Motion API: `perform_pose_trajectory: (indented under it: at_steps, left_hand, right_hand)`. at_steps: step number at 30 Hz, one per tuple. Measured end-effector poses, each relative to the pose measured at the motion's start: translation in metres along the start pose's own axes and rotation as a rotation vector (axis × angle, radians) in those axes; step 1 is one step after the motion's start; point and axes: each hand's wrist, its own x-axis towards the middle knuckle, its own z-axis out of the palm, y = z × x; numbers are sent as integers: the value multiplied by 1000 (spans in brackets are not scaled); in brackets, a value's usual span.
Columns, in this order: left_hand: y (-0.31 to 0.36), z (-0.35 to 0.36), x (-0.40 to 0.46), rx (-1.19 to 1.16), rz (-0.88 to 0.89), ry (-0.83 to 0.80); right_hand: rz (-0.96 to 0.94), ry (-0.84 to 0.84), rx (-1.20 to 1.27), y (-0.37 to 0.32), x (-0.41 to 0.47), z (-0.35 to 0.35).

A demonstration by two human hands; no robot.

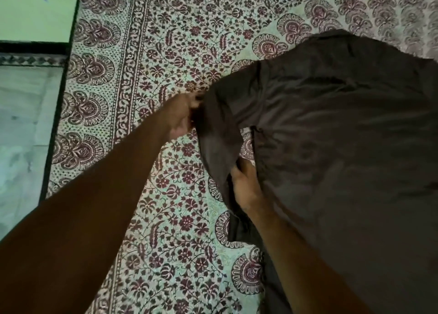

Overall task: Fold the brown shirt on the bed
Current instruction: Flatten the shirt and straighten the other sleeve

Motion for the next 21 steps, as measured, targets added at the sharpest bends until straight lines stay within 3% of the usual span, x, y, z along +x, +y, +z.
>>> perform_pose_trajectory:
  at_steps: [4, 8, 11, 13, 16, 18, 21]
  left_hand:
    - [-29, -16, -19, 96, -127, -47]
    - [-53, -38, -35, 176, -150, -205]
    - [-61, -67, -40, 261, -105, -287]
    - [-62, -84, -44, 295, -64, -312]
    - [-58, -101, -47, 346, 23, -220]
    - [-50, -109, -51, 390, 78, -174]
    - [-34, -127, -66, 574, 19, -305]
  right_hand:
    - [435, 135, 861, -18, -5, 22]
    - [461, 174, 879, -25, -8, 42]
    - [246, 224, 963, -40, -4, 48]
    - [154, 192, 781, -53, -3, 53]
    - [174, 314, 425, -65, -1, 66]
    - [228, 298, 659, -74, -2, 74]
    - [328, 292, 1005, -90, 2, 82]
